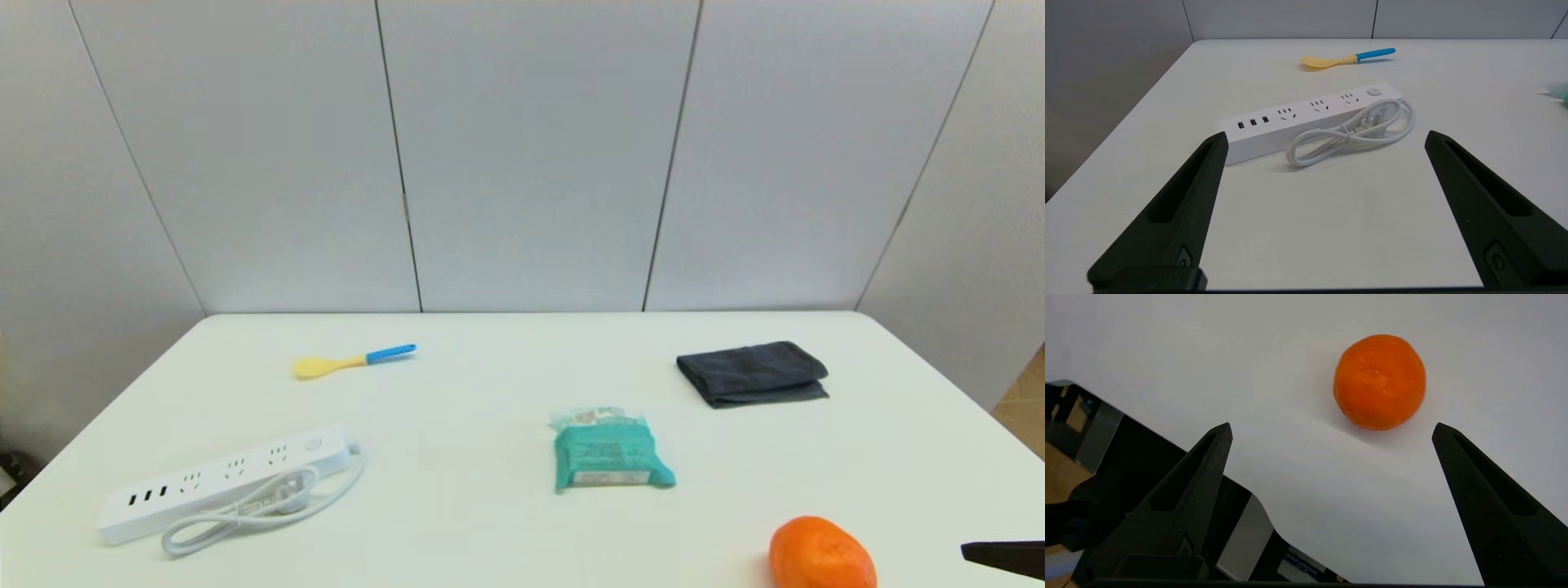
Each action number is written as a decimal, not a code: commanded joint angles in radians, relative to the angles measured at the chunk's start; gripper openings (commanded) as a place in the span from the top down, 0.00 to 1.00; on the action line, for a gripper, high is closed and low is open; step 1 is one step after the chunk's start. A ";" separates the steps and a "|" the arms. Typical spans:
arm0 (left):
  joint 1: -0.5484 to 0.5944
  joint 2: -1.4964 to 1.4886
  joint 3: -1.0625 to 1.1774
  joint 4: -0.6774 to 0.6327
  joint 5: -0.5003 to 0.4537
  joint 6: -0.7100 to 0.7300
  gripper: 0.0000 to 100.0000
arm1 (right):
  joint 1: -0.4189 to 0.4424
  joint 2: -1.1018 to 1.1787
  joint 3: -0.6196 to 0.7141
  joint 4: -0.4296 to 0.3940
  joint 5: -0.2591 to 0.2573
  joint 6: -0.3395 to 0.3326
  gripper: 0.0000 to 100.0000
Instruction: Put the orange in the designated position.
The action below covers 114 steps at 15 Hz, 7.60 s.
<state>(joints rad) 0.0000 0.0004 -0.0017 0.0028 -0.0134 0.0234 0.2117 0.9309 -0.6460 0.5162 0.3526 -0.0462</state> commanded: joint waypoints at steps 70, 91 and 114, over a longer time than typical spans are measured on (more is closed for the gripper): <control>0.000 0.000 0.000 0.000 0.000 0.000 0.00 | -0.018 0.948 -0.793 -0.191 -0.405 0.005 1.00; 0.000 0.000 0.000 0.000 0.000 0.000 0.00 | -0.100 1.456 -1.183 -0.225 -0.484 0.002 1.00; 0.000 0.000 0.000 0.000 0.000 0.000 0.00 | -0.101 1.416 -1.198 -0.150 -0.483 0.008 1.00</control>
<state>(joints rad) 0.0000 0.0000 -0.0017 0.0032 -0.0138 0.0230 0.1100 2.3523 -1.8438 0.3651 -0.1289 -0.0374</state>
